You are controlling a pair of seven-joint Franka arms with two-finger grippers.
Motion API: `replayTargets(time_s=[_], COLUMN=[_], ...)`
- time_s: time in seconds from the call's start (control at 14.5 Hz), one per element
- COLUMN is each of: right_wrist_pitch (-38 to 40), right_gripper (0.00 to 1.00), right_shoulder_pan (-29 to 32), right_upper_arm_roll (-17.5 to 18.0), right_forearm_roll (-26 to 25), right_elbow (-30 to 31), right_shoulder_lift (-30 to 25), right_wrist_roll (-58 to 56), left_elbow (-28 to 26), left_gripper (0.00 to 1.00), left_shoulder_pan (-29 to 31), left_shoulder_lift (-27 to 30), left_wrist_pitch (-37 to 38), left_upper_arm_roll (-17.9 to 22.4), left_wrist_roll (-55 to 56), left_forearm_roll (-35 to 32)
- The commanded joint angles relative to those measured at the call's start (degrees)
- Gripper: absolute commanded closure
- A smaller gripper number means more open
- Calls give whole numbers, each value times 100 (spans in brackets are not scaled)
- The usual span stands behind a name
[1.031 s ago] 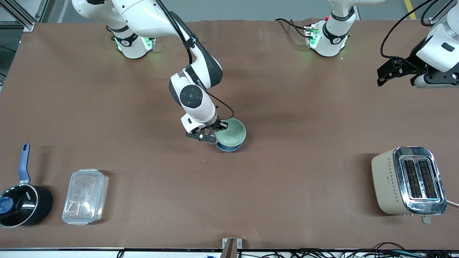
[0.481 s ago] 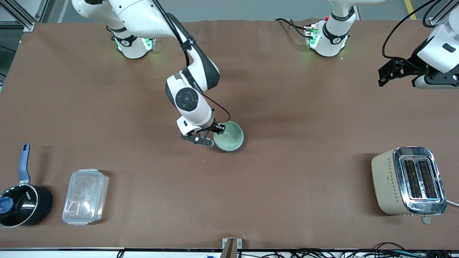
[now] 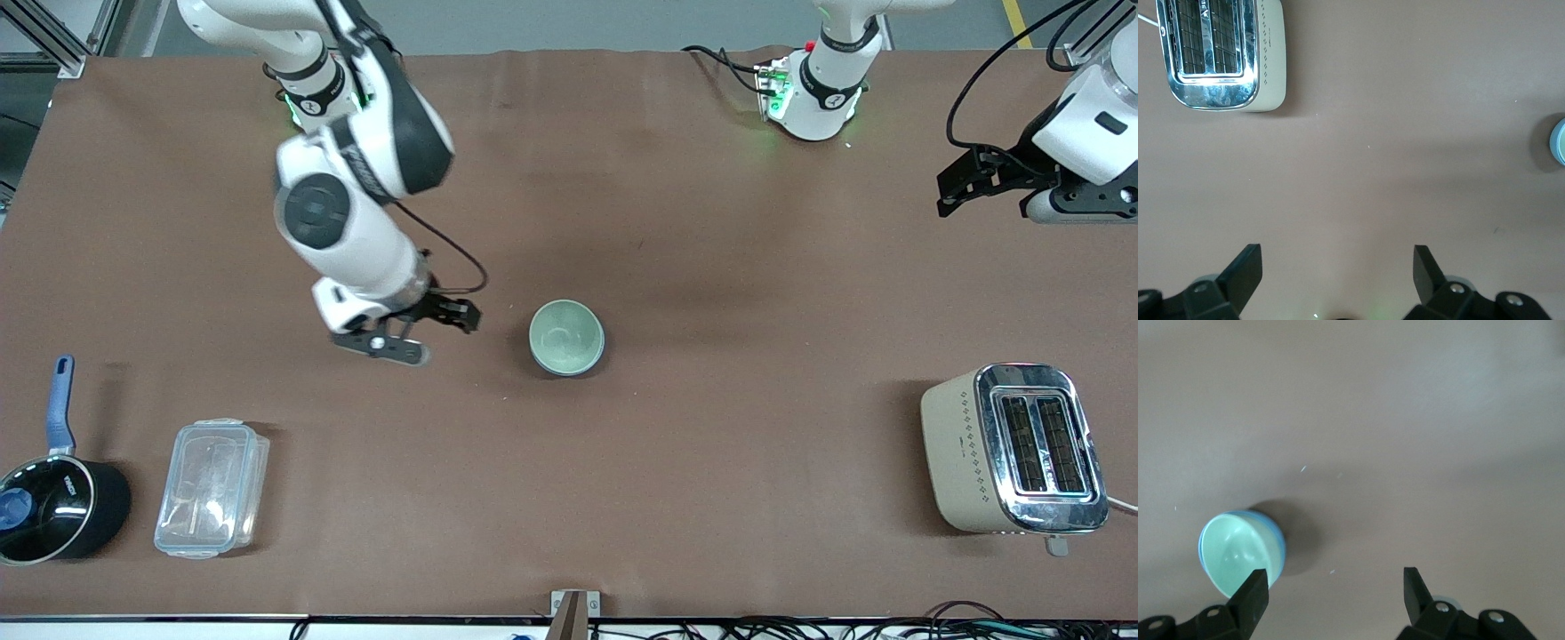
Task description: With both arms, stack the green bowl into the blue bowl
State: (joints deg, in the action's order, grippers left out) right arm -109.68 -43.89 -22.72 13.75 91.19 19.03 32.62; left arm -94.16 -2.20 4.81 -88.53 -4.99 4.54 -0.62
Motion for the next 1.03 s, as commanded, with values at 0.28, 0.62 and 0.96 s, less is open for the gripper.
replayTargets(time_s=[0.28, 0.62, 0.96], right_wrist_pitch=[412, 517, 1175], right_gripper=[3, 0, 0], right_shoulder_pan=[4, -5, 852], right_upper_arm_roll=[-1390, -2481, -2169], right_forearm_roll=[-690, -672, -672], right_elbow=[223, -110, -600], right_shoulder_lift=[-1103, -1226, -1359], right_wrist_roll=[-1589, -3321, -3508], left_elbow=[90, 99, 160], left_gripper=[0, 0, 0], left_shoulder_pan=[17, 17, 17], left_shoulder_lift=[-68, -68, -77], left_wrist_pitch=[3, 3, 12], left_upper_arm_roll=[-11, -19, -19], left_wrist_roll=[-50, -76, -94], left_forearm_roll=[1, 36, 36])
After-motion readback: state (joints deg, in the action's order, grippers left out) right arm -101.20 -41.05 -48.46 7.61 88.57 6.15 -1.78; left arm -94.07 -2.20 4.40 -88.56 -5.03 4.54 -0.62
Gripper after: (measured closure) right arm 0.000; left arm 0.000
